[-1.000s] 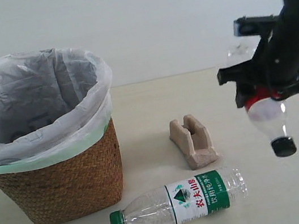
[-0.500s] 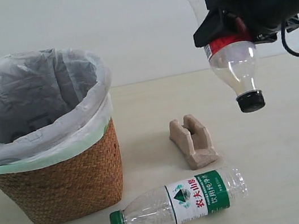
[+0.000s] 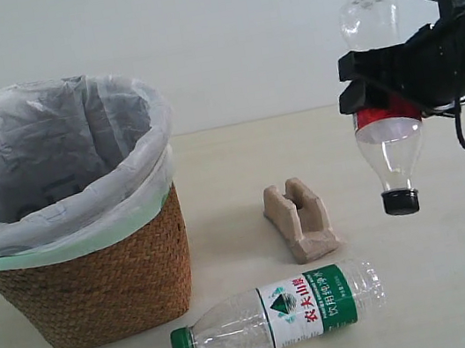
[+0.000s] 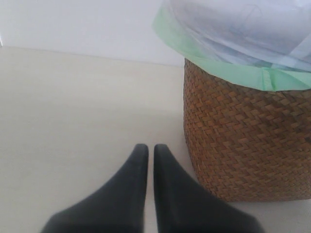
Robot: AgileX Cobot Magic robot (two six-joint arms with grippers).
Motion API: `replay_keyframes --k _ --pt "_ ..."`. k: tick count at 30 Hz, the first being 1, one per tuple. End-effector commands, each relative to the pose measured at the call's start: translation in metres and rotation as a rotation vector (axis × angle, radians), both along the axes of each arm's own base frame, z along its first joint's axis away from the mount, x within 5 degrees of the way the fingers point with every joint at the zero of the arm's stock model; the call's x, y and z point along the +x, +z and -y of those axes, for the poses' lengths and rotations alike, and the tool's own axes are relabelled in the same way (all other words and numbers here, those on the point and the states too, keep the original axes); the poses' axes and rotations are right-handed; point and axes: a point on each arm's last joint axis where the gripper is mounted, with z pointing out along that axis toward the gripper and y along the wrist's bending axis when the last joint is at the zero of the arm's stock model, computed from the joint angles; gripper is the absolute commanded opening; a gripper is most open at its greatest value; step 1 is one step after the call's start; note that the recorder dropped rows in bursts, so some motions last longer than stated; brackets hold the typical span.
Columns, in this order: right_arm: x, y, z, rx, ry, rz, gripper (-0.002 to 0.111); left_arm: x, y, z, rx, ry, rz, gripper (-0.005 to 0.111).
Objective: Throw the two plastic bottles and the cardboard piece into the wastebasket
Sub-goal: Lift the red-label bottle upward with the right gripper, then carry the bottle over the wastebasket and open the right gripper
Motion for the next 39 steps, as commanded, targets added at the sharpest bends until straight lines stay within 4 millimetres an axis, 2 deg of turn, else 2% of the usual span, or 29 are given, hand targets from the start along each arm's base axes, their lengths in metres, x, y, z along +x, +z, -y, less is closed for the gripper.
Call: replay_keyframes --k 1,6,10,14,17,18,19,22,24,25,28,30,35,39 --pt "0.001 0.006 0.009 -0.067 -0.033 -0.049 0.000 0.000 -0.001 0.000 -0.001 -0.004 0.000 0.004" --pt "0.004 0.015 0.018 -0.137 -0.128 -0.095 0.000 0.000 -0.001 0.000 -0.001 -0.004 0.000 0.004" --pt "0.007 0.007 0.028 -0.204 -0.229 -0.182 0.000 0.000 -0.001 0.000 -0.001 -0.004 0.000 0.004" --pt "0.015 -0.003 0.018 -0.201 -0.211 -0.227 0.000 0.000 -0.001 0.000 -0.001 -0.004 0.000 0.004" --pt "0.026 0.004 -0.008 -0.174 -0.136 -0.179 0.000 0.000 -0.001 0.000 -0.001 -0.004 0.000 0.004" --pt "0.030 0.012 -0.024 -0.142 -0.090 -0.145 0.000 0.000 -0.001 0.000 -0.001 -0.004 0.000 0.004" --pt "0.034 0.023 -0.040 -0.103 -0.036 -0.104 0.000 0.000 -0.001 0.000 -0.001 -0.004 0.000 0.004" --pt "0.034 0.073 -0.112 0.167 0.279 0.042 0.001 0.000 -0.001 0.000 -0.001 -0.004 0.000 0.004" --pt "0.033 0.111 -0.144 0.365 0.429 0.128 0.013 0.000 -0.001 0.000 -0.001 -0.004 0.000 0.004" --pt "0.034 0.125 -0.152 0.424 0.463 0.144 0.026 0.000 -0.001 0.000 -0.001 -0.004 0.000 0.004" --pt "0.039 0.146 -0.164 0.504 0.483 0.130 0.087 0.000 -0.001 0.000 -0.001 -0.004 0.000 0.004" --pt "0.041 0.144 -0.169 0.486 0.479 0.116 0.104 0.000 -0.001 0.000 -0.001 -0.004 0.000 0.004" --pt "0.050 0.121 -0.161 0.254 0.393 0.059 0.102 0.000 -0.001 0.000 -0.001 -0.004 0.000 0.004" --pt "0.051 0.110 -0.147 0.074 0.370 0.003 0.095 0.000 -0.001 0.000 -0.001 -0.004 0.000 0.004"
